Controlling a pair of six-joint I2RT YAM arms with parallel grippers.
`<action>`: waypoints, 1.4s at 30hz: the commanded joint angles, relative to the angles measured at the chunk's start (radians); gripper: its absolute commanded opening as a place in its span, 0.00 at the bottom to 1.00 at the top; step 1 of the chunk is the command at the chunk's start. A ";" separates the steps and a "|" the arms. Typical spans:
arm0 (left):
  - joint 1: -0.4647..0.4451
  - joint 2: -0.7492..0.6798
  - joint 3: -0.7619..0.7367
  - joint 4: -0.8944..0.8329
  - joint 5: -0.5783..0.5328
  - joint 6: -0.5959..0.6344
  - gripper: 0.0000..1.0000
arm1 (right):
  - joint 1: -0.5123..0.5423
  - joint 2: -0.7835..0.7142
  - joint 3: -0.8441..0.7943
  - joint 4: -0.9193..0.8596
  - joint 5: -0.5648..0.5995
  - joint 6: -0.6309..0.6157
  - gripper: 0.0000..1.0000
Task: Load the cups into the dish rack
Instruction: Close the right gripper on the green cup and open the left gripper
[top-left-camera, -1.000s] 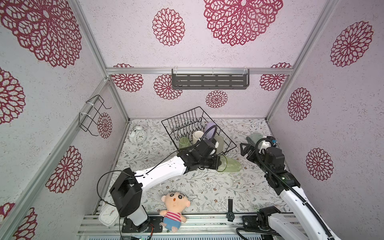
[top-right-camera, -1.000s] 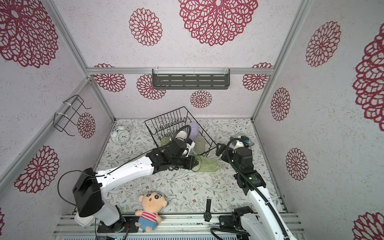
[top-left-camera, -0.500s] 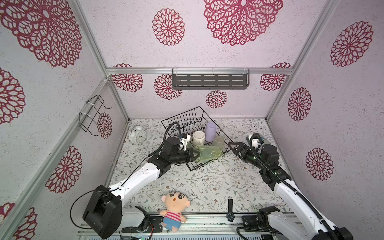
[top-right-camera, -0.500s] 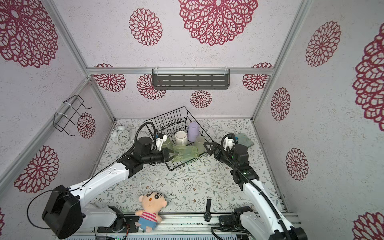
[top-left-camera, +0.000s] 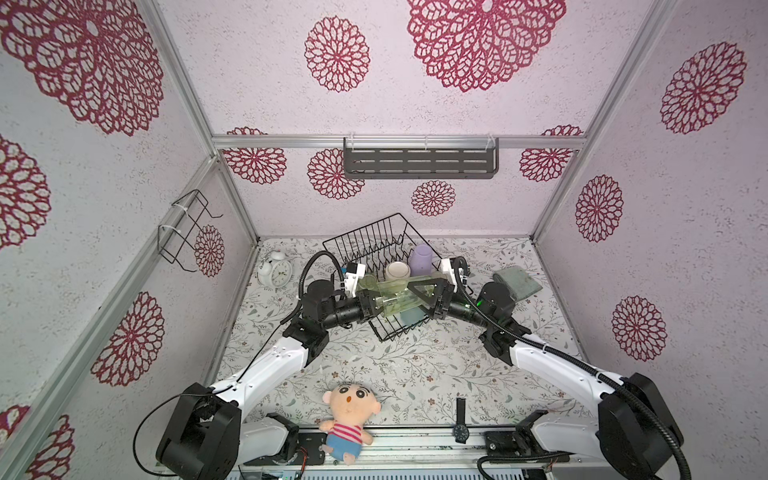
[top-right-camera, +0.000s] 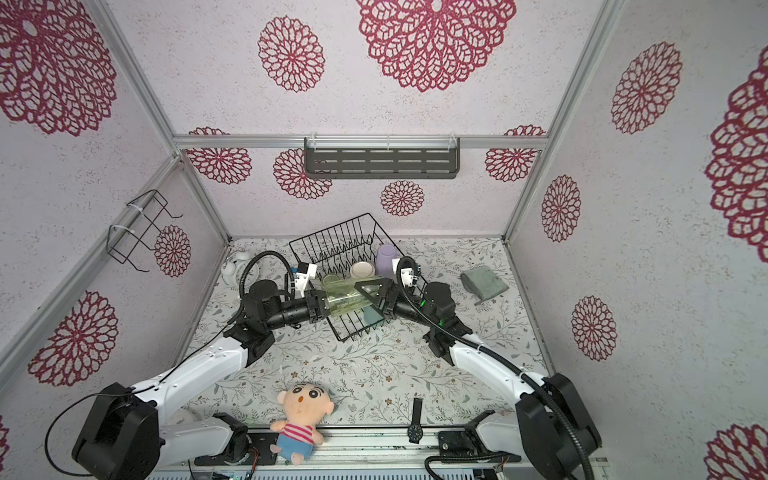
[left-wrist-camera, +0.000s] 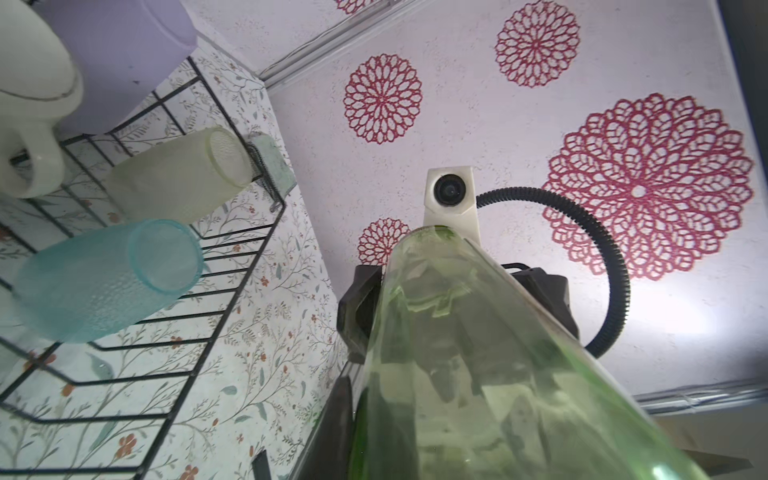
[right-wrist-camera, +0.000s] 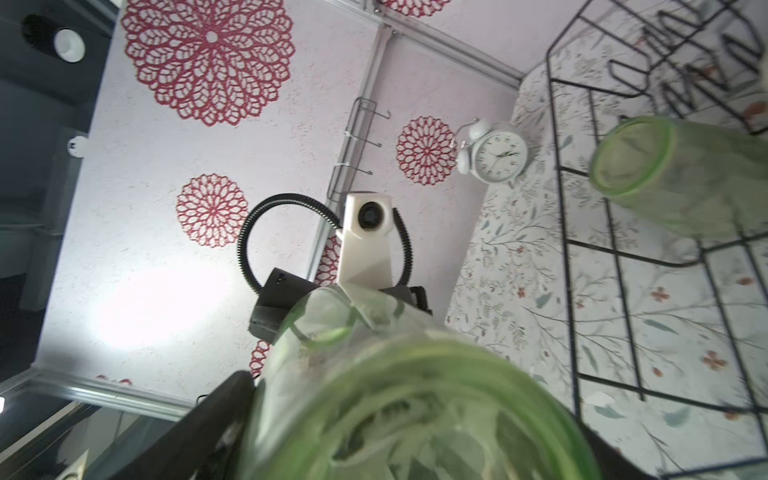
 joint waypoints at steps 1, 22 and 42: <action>0.013 0.004 -0.010 0.225 0.051 -0.105 0.00 | 0.029 0.012 0.047 0.146 0.016 0.069 0.93; 0.042 -0.015 -0.024 0.203 0.066 -0.091 0.01 | 0.071 0.143 0.169 0.036 0.097 -0.021 0.88; 0.229 -0.218 -0.114 -0.153 -0.033 0.047 0.47 | 0.076 0.108 0.207 -0.235 0.277 -0.240 0.74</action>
